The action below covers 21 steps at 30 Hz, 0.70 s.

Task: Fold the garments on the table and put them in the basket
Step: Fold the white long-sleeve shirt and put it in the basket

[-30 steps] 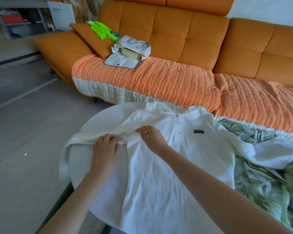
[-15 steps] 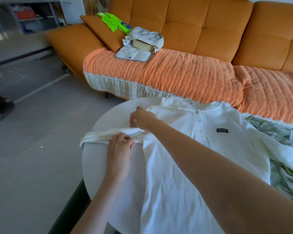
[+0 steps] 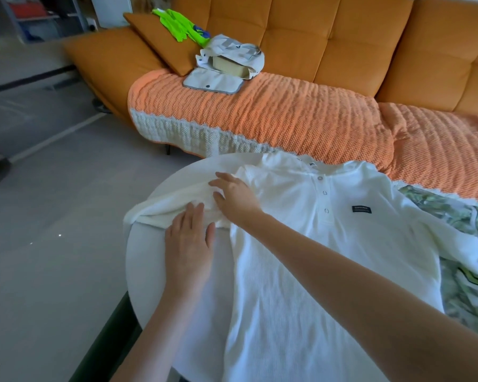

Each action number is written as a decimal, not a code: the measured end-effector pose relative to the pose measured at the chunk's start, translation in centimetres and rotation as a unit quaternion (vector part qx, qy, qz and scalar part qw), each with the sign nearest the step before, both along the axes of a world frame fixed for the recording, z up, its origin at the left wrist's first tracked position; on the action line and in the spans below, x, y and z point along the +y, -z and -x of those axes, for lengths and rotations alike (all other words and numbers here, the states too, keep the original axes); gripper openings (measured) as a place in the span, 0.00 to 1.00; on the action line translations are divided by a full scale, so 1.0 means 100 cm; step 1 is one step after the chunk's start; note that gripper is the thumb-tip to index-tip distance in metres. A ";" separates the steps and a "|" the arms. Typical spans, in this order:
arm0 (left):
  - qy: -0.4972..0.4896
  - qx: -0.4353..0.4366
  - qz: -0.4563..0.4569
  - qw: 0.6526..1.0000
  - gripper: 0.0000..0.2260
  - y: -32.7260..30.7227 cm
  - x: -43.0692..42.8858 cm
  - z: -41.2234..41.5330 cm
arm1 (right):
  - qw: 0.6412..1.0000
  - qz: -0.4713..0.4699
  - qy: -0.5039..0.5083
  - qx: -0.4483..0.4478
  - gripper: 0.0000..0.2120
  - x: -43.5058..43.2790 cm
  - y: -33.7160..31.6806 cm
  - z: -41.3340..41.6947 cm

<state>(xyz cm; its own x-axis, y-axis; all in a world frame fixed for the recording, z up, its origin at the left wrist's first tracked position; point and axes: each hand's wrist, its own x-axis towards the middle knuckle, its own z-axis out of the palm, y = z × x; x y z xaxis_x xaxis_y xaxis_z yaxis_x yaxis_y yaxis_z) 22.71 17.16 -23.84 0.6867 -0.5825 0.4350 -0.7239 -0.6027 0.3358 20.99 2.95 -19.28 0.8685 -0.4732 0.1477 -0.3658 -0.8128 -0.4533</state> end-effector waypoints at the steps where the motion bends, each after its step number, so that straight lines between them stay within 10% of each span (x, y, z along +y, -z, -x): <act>1: -0.014 -0.013 -0.017 1.000 0.23 0.000 0.000 0.000 | 0.999 0.030 -0.028 0.026 0.19 0.000 0.003 0.009; 7: -0.064 -0.018 -0.036 0.997 0.22 0.000 0.001 0.003 | 0.984 0.053 -0.053 0.162 0.23 -0.004 0.013 0.020; 17: -0.034 0.097 0.159 0.982 0.13 -0.028 0.024 -0.028 | 0.988 0.034 -0.049 0.142 0.24 -0.001 0.022 0.024; 21: -0.068 0.095 0.083 0.990 0.15 -0.043 0.043 -0.066 | 0.988 0.039 -0.053 0.139 0.24 -0.001 0.023 0.025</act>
<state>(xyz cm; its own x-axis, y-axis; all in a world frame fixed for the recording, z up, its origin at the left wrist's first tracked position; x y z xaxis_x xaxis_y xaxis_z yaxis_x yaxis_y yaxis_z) 29.29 21.47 -19.56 0.8322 -0.4102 0.3731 -0.5545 -0.6152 0.5604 18.47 2.88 -21.56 0.9243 -0.3749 -0.0711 -0.3792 -0.8816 -0.2811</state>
